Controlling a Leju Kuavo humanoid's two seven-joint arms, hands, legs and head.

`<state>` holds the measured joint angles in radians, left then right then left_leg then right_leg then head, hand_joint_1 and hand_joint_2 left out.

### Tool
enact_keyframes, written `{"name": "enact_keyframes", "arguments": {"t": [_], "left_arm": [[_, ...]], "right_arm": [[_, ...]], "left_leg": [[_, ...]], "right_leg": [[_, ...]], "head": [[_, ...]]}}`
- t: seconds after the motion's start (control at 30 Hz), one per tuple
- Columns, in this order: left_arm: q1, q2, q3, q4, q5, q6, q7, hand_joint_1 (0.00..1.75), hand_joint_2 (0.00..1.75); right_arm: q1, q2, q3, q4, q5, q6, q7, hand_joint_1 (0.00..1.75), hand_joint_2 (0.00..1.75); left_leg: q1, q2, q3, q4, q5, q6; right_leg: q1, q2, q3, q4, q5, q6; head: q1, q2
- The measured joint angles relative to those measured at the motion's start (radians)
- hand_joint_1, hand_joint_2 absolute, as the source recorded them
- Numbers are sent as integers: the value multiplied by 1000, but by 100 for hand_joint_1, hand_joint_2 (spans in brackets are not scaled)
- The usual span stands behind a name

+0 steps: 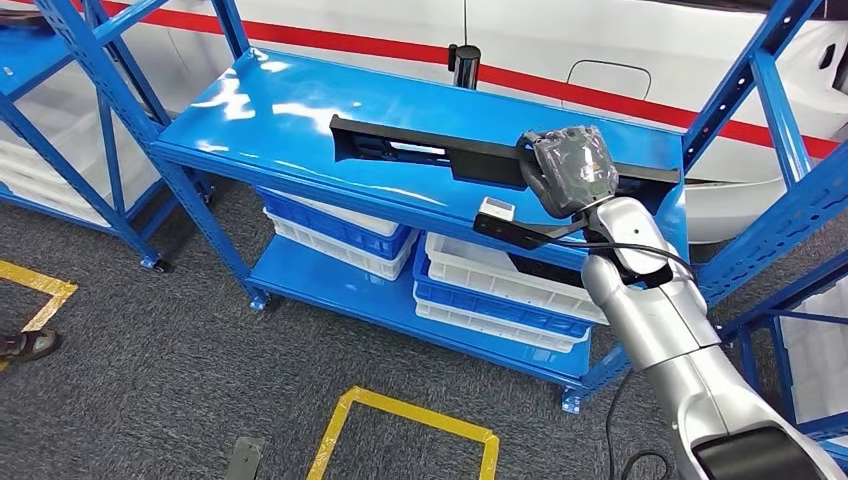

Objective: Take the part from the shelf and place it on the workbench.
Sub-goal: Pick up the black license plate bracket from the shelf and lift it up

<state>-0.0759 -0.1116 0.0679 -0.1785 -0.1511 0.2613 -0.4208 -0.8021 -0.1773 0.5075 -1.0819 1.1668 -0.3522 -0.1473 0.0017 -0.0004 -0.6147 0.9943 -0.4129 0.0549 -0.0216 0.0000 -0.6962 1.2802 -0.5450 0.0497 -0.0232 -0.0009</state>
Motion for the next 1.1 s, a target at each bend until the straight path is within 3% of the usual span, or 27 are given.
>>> {"name": "enact_keyframes", "arguments": {"t": [0.03,0.1,0.17,0.2,0.23,0.27,0.33,0.4,0.43,0.47,0.5,0.53,0.6,0.67,0.7,0.77,0.8,0.83,0.9,0.93,0.97,1.0,1.03,1.1], "left_arm": [[0,0,0,0,0,0,0,0,175],[-1,-1,0,0,0,0,0,0,175],[-1,-1,0,0,0,0,0,0,175],[-1,-1,0,0,0,0,0,0,175],[-1,0,0,0,0,0,0,0,175],[0,0,0,0,0,0,1,0,175],[0,2,0,0,-1,1,4,0,175],[0,1,0,0,-2,1,6,0,175],[-1,1,0,0,-3,1,7,0,175],[-1,1,0,0,-4,1,8,0,175],[-1,1,0,0,-4,1,8,0,175],[-1,1,0,0,-4,1,9,0,175],[-2,2,0,0,-4,1,9,0,175],[-4,3,0,0,-5,1,9,0,175],[-4,3,0,0,-5,1,9,0,175],[-5,2,0,0,-6,0,11,0,175],[-6,2,0,0,-7,0,11,0,175],[-6,2,0,0,-7,-1,13,0,175],[-7,1,0,0,-8,-2,14,0,175],[-7,1,0,0,-8,-4,15,0,175],[-7,1,0,0,-8,-5,15,0,175],[-7,1,0,0,-8,-6,15,0,175],[-7,1,0,0,-8,-7,16,0,175],[-7,1,0,0,-8,-7,16,0,175]], "right_arm": [[0,0,0,0,0,0,0,162,175],[0,1,-1,-1,0,0,0,162,175],[0,1,-4,-3,0,0,0,162,175],[0,1,-4,-4,0,0,0,162,175],[0,1,-5,-5,1,0,0,162,175],[-2,2,-5,-5,1,0,0,162,175],[-5,5,-5,-7,1,0,0,162,175],[-4,7,-6,-8,1,-1,0,162,175],[-3,7,-6,-8,1,-1,0,162,175],[-1,7,-6,-8,1,-1,0,162,175],[1,7,-6,-8,1,-2,0,162,175],[2,7,-6,-8,1,-2,0,162,175],[3,7,-7,-10,1,-2,0,162,175],[2,6,-10,-13,1,-3,0,162,175],[2,6,-11,-13,1,-3,0,162,175],[5,2,-14,-13,2,-4,0,162,175],[7,0,-14,-13,2,-4,1,162,175],[9,-2,-15,-13,2,-4,1,162,175],[15,-4,-15,-14,2,-4,1,162,175],[18,-4,-15,-14,3,-4,2,162,175],[21,-5,-15,-14,4,-4,2,162,175],[23,-5,-15,-14,5,-4,3,162,175],[25,-5,-15,-14,7,-3,3,162,175],[25,-5,-18,-17,8,-3,4,162,175]], "left_leg": [[0,0,-10,4,7,-3],[-2,-1,-29,13,17,-12],[-4,-2,-39,19,29,-23],[-5,-3,-42,18,36,-28],[-4,-4,-45,19,39,-32],[-3,-5,-53,29,25,-38],[1,-5,-83,107,-58,-50],[6,-4,-122,252,-161,-63],[9,-4,-133,314,-184,-67],[11,-4,-130,347,-184,-69],[13,-3,-109,341,-166,-69],[14,-3,-69,299,-139,-67],[13,-4,42,151,-104,-57],[8,-4,115,42,-103,-47],[4,-5,125,19,-104,-44],[4,-2,112,5,-95,-28],[4,0,101,0,-86,-17],[4,2,88,-4,-74,-5],[-1,3,56,-2,-49,8],[-3,2,40,-2,-36,9],[-5,2,24,-1,-24,10],[-7,2,9,0,-13,10],[-9,2,-6,2,-2,9],[-12,2,-30,9,16,4]], "right_leg": [[0,0,48,-62,20,6],[4,1,146,-206,34,4],[12,1,184,-273,28,-8],[14,1,182,-276,32,-14],[7,0,175,-278,39,-22],[2,-1,168,-280,48,-33],[-8,-4,150,-285,70,-55],[-7,-4,128,-284,91,-62],[-7,-5,117,-284,100,-59],[-7,-5,107,-283,108,-57],[-8,-5,97,-283,117,-54],[-8,-5,89,-282,124,-50],[-5,-5,79,-281,137,-41],[0,-6,71,-279,151,-27],[2,-6,66,-278,160,-18],[5,-6,48,-271,162,-6],[6,-5,33,-252,142,-8],[7,-4,15,-215,107,-14],[6,-3,-23,-88,19,-27],[6,-3,-34,-23,-7,-25],[7,-3,-35,20,-13,-19],[7,-3,-20,29,0,-11],[9,-3,14,0,23,-4],[13,-2,122,-140,45,-6]], "head": [[0,0],[0,0],[0,0],[0,0],[1,0],[0,0],[-3,0],[-5,0],[-5,0],[-5,0],[-6,0],[-6,0],[-6,0],[-5,0],[-4,0],[-3,0],[-2,0],[0,0],[2,0],[3,0],[3,0],[3,0],[3,0],[3,0]]}}
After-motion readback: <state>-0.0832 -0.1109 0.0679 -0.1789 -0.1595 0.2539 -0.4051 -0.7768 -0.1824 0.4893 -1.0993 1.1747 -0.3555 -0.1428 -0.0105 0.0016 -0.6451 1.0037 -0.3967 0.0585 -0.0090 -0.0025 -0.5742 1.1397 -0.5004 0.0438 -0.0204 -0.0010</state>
